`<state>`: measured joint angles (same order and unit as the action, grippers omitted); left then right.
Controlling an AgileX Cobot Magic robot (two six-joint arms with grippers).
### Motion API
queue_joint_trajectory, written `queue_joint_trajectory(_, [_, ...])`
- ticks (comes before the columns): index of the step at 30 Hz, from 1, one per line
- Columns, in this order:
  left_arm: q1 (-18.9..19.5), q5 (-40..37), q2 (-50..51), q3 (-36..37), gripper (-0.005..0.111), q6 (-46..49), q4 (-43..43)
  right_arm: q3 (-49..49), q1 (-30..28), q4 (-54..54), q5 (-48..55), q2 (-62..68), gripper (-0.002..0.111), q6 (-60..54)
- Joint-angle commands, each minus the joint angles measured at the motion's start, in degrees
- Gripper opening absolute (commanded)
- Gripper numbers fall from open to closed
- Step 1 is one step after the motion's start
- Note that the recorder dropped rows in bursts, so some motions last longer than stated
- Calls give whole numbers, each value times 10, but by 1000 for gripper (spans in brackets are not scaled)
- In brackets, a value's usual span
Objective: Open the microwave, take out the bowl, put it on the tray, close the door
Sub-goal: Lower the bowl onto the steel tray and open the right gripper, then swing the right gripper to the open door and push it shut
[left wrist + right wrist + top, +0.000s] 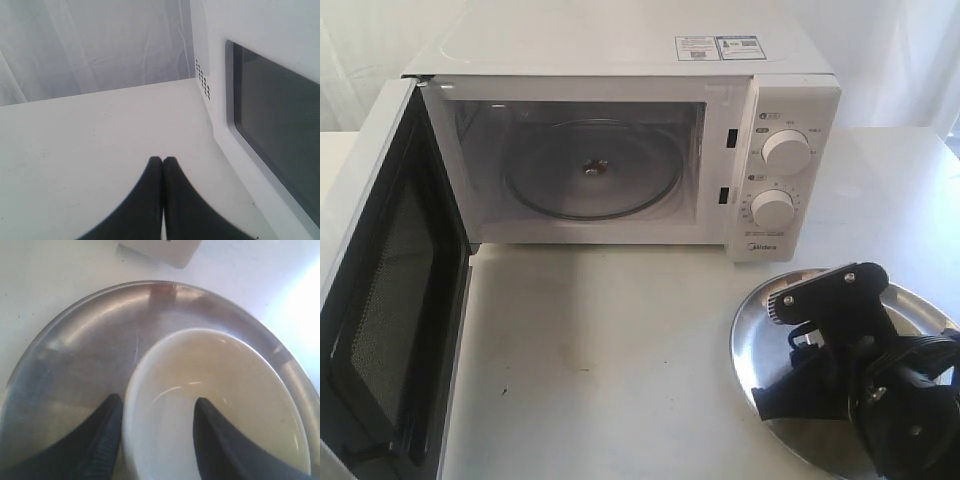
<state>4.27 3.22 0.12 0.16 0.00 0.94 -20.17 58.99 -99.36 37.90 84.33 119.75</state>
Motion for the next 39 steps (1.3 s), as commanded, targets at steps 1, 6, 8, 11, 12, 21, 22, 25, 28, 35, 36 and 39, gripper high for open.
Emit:
queue_joint_trajectory(1, [-1, 2, -1, -2, 0, 0, -4, -24, 19, -6, 10, -43, 43, -23])
queue_joint_trajectory(6, [-1, 2, -1, -2, 0, 0, -4, -74, 57, -6, -100, -137, 37, -75])
queue_joint_trajectory(8, [-1, 2, -1, -2, 0, 0, -4, -94, 61, -6, -169, -172, 33, -107])
queue_joint_trajectory(11, [-1, 2, -1, -2, 0, 0, -4, -113, 61, -6, -230, -215, 26, -144])
queue_joint_trajectory(12, [-1, 2, -1, -2, 0, 0, -4, -121, 61, -6, -242, -223, 22, -144])
queue_joint_trajectory(21, [-1, 2, -1, -2, 0, 0, -4, -329, 68, -6, -425, -156, 0, -205])
queue_joint_trajectory(22, [-1, 2, -1, -2, 0, 0, -4, -354, 75, -6, -420, -139, 0, -212])
queue_joint_trajectory(25, [-1, 2, -1, -2, 0, 0, -4, -413, 104, -6, -367, -90, 0, -226])
queue_joint_trajectory(28, [-1, 2, -1, -2, 0, 0, -4, -463, 145, -6, -300, -43, 0, -247])
queue_joint_trajectory(35, [-1, 2, -1, -2, 0, 0, -4, -540, 260, -6, -119, 78, 0, -295])
queue_joint_trajectory(36, [-1, 2, -1, -2, 0, 0, -4, -552, 279, -6, -71, 99, 0, -308])
queue_joint_trajectory(39, [-1, 2, -1, -2, 0, 0, -4, -597, 324, -6, 79, 157, 0, -352])
